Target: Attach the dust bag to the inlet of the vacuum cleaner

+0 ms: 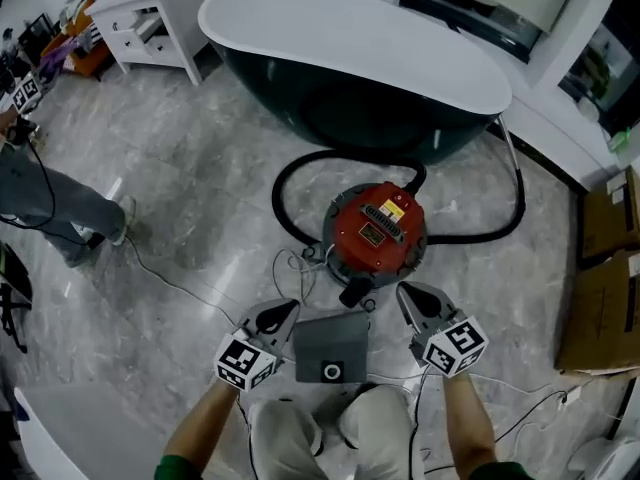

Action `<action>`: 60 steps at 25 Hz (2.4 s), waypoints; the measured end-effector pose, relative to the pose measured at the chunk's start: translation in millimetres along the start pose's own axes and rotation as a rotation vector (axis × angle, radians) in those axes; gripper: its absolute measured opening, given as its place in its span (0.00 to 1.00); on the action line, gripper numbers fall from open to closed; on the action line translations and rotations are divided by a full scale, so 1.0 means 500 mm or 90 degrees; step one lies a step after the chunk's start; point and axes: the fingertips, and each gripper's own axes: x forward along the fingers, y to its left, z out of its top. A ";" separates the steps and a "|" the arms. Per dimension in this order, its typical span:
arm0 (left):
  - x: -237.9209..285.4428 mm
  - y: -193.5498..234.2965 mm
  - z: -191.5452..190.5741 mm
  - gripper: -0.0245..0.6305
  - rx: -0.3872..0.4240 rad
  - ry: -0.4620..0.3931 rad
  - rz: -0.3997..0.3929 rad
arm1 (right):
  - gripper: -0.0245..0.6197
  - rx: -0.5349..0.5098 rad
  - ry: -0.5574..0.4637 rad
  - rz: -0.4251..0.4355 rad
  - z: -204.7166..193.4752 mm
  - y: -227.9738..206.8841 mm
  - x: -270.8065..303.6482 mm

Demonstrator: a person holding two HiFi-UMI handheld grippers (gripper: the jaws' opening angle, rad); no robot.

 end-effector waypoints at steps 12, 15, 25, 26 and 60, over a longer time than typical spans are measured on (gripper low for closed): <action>0.149 0.054 -0.181 0.03 0.033 -0.082 -0.081 | 0.05 -0.017 -0.104 0.038 -0.167 -0.079 0.069; 0.166 0.052 -0.221 0.03 0.044 -0.086 -0.093 | 0.05 -0.021 -0.121 0.038 -0.198 -0.084 0.060; 0.129 0.013 -0.340 0.03 0.021 -0.081 -0.083 | 0.05 -0.016 -0.126 0.056 -0.326 -0.047 0.032; 0.125 0.009 -0.355 0.03 0.018 -0.081 -0.079 | 0.05 -0.014 -0.121 0.058 -0.344 -0.045 0.032; 0.115 -0.112 -0.722 0.03 -0.054 0.011 -0.086 | 0.05 0.014 0.139 0.178 -0.851 0.077 0.110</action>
